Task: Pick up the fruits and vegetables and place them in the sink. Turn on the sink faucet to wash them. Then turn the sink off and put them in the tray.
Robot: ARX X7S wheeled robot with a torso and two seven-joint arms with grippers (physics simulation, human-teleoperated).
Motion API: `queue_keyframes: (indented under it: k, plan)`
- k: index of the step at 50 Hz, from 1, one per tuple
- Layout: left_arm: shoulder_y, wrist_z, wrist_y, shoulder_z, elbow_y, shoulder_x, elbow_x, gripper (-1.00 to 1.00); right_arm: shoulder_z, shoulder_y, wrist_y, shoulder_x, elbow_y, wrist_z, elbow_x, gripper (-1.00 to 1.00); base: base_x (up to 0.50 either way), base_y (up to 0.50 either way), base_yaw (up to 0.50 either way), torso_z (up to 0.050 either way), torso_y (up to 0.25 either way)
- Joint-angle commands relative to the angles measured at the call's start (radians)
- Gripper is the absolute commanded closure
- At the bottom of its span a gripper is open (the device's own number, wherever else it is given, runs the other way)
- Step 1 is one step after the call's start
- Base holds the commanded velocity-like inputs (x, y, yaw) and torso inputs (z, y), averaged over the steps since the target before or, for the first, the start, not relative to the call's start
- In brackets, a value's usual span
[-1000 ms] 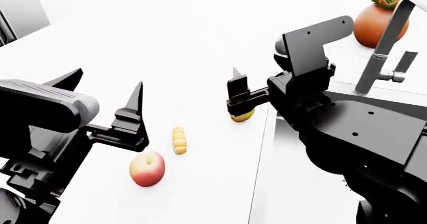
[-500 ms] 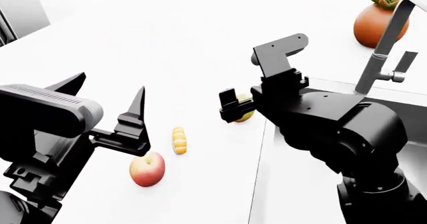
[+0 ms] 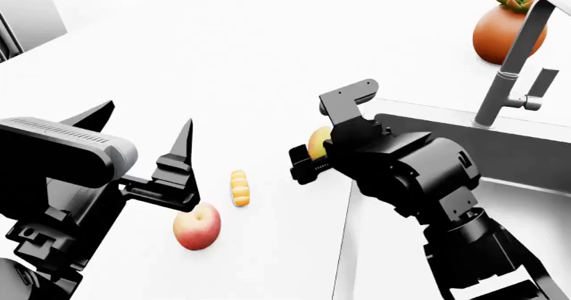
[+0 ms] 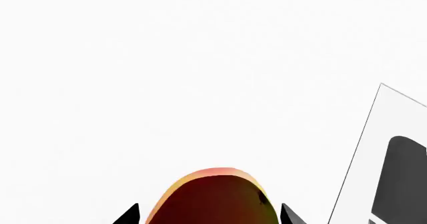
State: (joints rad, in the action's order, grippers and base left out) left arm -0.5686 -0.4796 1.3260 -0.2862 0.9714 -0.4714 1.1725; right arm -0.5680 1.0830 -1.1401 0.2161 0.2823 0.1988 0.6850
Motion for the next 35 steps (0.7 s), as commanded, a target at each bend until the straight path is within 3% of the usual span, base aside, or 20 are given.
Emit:
queue_keyframes:
  k: [1,2,10,17,24,28,35]
  plan:
    - [0.016,-0.001,-0.027,0.015,-0.004,-0.015,-0.008,-1.00,-0.070,0.007,0.048,-0.027,0.142,-0.048,-0.045,-1.00,0.00,0.00,0.00,0.000,0.000]
    - [0.016,-0.003,-0.027,0.014,-0.004,-0.016,-0.004,-1.00,-0.076,0.007,0.043,-0.027,0.145,-0.051,-0.045,1.00,0.00,0.00,0.00,0.000,0.010]
    - [0.041,-0.028,-0.018,0.004,0.029,-0.041,0.053,-1.00,-0.025,0.011,-0.027,0.019,-0.015,0.014,-0.005,1.00,0.00,0.00,0.00,0.000,0.000]
    - [0.091,-0.205,-0.021,-0.021,0.037,-0.133,0.446,-1.00,0.052,0.024,-0.102,0.065,-0.172,0.089,0.041,1.00,0.00,0.00,0.00,0.000,0.000]
    - [0.170,-0.272,-0.052,0.013,0.007,-0.166,0.585,-1.00,0.078,0.033,-0.125,0.081,-0.213,0.110,0.060,1.00,0.00,0.00,0.00,0.000,0.000]
    - [0.209,-0.239,-0.028,0.015,-0.005,-0.146,0.536,-1.00,0.086,0.045,-0.129,0.085,-0.225,0.115,0.066,1.00,0.00,0.00,0.00,0.000,0.000]
    - [0.280,-0.060,0.022,0.042,-0.003,-0.082,0.279,-1.00,0.100,0.066,-0.146,0.089,-0.255,0.131,0.077,1.00,0.00,0.00,0.00,0.000,0.000]
